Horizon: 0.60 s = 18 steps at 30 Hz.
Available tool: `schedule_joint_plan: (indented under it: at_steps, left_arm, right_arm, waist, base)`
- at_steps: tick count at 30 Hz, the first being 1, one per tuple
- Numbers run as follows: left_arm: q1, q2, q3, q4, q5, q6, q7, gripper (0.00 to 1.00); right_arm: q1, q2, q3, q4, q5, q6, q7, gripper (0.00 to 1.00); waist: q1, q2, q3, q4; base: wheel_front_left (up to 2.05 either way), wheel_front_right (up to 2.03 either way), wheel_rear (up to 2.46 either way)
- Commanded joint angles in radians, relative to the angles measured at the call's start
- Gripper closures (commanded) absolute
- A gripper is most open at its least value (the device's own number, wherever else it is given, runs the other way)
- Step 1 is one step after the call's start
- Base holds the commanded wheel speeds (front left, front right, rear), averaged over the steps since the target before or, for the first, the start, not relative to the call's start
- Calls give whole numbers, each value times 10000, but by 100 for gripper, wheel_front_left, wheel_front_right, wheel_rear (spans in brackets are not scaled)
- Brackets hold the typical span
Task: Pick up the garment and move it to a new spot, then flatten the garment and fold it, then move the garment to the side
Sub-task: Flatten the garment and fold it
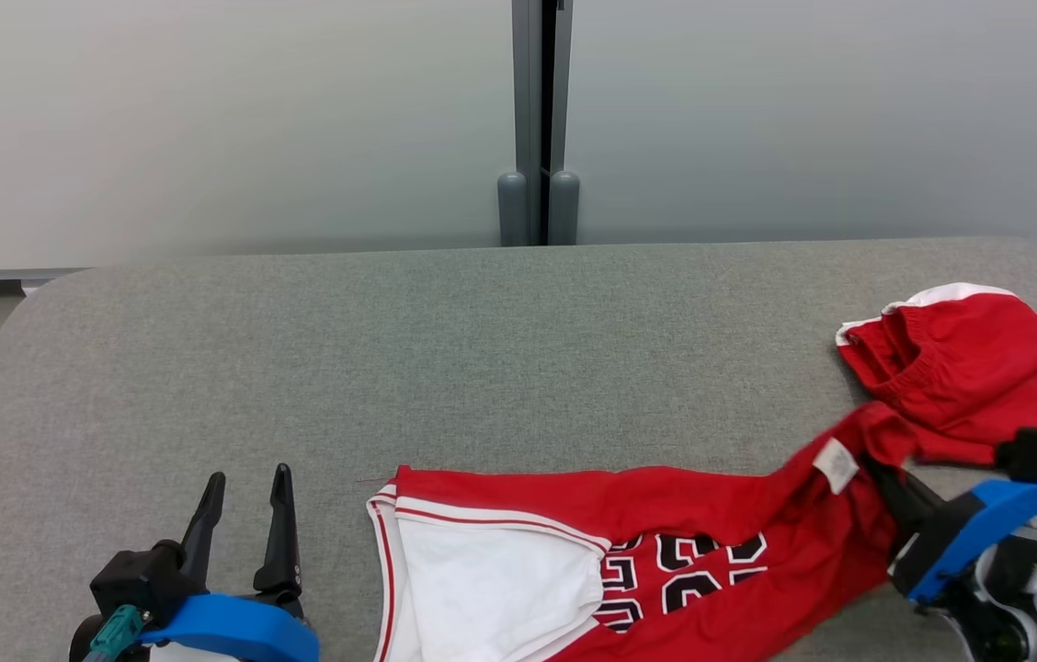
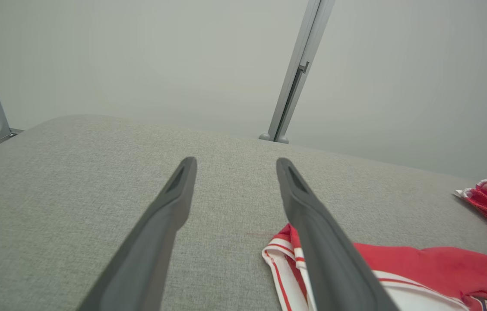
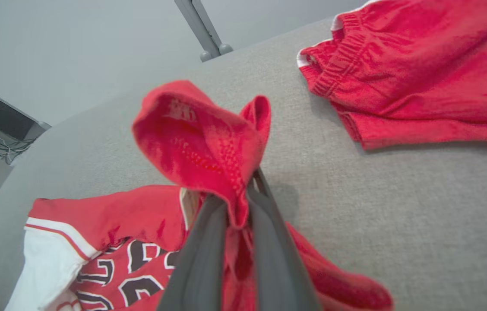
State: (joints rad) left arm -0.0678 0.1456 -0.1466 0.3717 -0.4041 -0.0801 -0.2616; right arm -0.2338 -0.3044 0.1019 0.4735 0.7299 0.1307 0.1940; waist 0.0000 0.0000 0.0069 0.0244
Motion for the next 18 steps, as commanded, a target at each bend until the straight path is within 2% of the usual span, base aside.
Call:
schedule_joint_plan:
  at_steps: [1,7,10,14,18]
  left_arm:
    - [-12,19,21,26,49,-37,-44,0]
    - [-59,19,53,108,90,-2,-44,0]
    - [-180,-10,-19,199,85,-68,-45,0]
    - [-219,-48,-94,325,100,-77,-45,0]
    - [-263,-35,-118,367,119,-52,-45,0]
  right_arm:
    - [151,144,145,-383,175,1,118,100]
    - [373,1189,849,-1986,1513,3,661,100]
    - [269,1754,1246,-2324,2137,3,889,100]
    - [184,2232,1819,-2174,2726,3,958,100]
    - [20,2461,2195,-1504,3161,3,543,100]
  waist:
    - [0,0,-6,19]
    - [0,0,19,337]
    - [0,0,16,673]
    - [0,0,-46,1253]
    - [0,0,-68,1868]
  base:
    - [0,0,0]
    - [0,0,0]
    - [0,0,0]
    - [0,0,0]
    - [0,0,0]
